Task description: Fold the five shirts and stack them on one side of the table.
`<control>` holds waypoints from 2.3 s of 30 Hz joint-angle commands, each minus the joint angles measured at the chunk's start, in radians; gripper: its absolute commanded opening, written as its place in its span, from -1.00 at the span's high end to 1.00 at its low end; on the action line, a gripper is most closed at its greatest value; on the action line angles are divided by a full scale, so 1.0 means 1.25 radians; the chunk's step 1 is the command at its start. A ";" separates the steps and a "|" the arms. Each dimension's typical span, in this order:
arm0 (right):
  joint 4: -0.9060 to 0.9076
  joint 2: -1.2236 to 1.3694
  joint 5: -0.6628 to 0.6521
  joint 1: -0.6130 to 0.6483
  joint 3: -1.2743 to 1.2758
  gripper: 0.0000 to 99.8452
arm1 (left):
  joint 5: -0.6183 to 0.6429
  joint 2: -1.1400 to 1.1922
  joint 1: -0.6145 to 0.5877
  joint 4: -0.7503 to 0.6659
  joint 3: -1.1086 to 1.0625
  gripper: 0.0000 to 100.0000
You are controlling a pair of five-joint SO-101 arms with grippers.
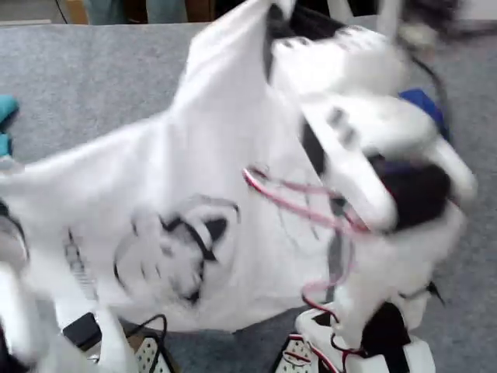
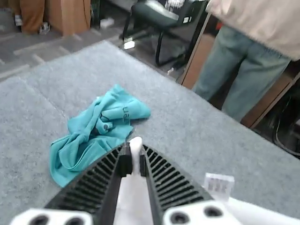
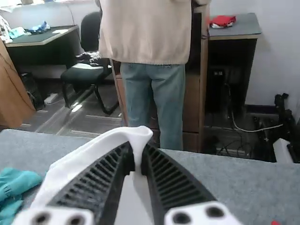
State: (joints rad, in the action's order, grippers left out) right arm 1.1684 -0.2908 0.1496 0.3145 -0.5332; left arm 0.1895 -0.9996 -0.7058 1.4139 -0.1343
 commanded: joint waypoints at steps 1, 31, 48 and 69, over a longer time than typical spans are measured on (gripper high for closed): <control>-0.367 0.014 0.007 -0.018 0.239 0.97 | -0.010 0.001 0.001 -0.381 -0.300 0.94; -0.252 0.711 0.005 -0.017 -0.450 0.97 | -0.090 0.653 0.052 -1.009 -0.126 0.94; 0.107 0.654 0.001 0.015 -0.905 0.97 | -0.174 0.550 -0.064 -0.395 0.361 0.94; 0.423 0.104 -0.054 0.166 -0.879 0.97 | -0.277 -0.149 -0.067 0.102 0.361 0.94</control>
State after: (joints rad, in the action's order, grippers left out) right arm 1.6947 -0.1020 0.0882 0.5094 -1.6364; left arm -0.1481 -1.0917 -0.7810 1.5136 0.2831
